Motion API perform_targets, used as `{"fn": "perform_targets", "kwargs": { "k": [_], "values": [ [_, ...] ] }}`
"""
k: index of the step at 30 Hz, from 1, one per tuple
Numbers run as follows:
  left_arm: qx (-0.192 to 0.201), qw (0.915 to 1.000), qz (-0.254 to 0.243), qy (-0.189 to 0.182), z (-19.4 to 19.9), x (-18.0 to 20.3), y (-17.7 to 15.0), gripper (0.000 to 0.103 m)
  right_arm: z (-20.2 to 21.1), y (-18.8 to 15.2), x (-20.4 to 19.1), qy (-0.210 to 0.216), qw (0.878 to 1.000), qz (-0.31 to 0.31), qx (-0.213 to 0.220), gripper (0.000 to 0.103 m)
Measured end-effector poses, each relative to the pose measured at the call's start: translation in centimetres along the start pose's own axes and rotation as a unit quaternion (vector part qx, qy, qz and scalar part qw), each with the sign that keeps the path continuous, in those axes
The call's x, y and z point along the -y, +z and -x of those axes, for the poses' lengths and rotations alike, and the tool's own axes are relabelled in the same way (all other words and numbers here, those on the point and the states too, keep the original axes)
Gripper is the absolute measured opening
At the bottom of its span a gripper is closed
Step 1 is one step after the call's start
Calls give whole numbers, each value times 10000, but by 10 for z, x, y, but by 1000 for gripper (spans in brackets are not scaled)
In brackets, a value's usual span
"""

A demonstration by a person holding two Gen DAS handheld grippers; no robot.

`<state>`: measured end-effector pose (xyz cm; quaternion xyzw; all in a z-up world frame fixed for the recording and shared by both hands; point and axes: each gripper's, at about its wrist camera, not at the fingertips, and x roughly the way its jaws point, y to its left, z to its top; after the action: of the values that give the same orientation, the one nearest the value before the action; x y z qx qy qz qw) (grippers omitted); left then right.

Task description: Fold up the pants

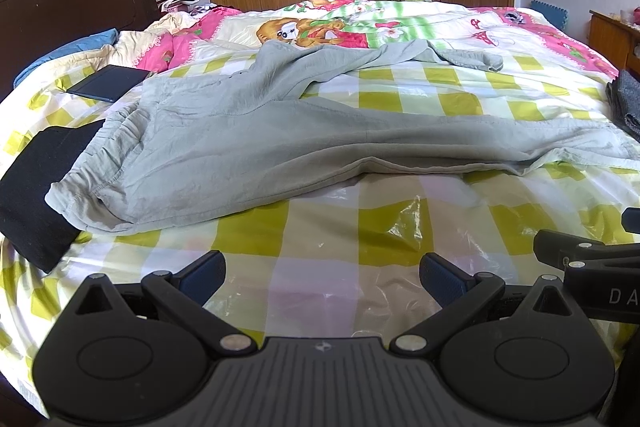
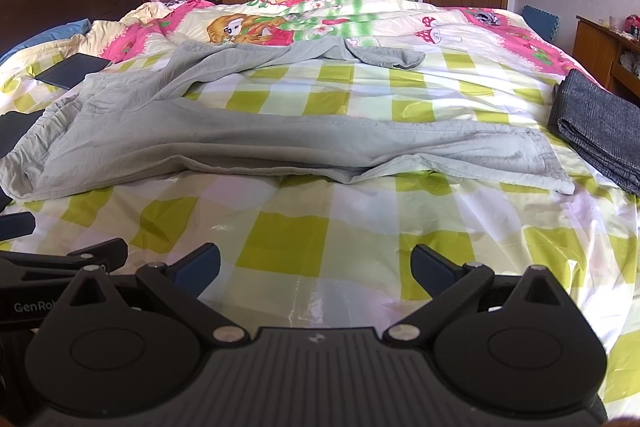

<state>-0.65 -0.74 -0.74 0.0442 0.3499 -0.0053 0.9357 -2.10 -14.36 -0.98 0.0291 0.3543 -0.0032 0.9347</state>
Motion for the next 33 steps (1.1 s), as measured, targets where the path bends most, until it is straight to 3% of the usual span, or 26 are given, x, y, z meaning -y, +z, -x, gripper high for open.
{"fn": "perform_targets", "kwargs": {
  "k": [26, 33],
  "values": [
    [-62, 10000, -13, 6, -5, 3, -2, 103, -6, -2, 1, -2, 9999, 4, -121, 100],
    [-91, 9996, -13, -252, -15, 10, 5, 103, -11, 5, 19, -17, 9996, -197, -191, 99]
  ]
}}
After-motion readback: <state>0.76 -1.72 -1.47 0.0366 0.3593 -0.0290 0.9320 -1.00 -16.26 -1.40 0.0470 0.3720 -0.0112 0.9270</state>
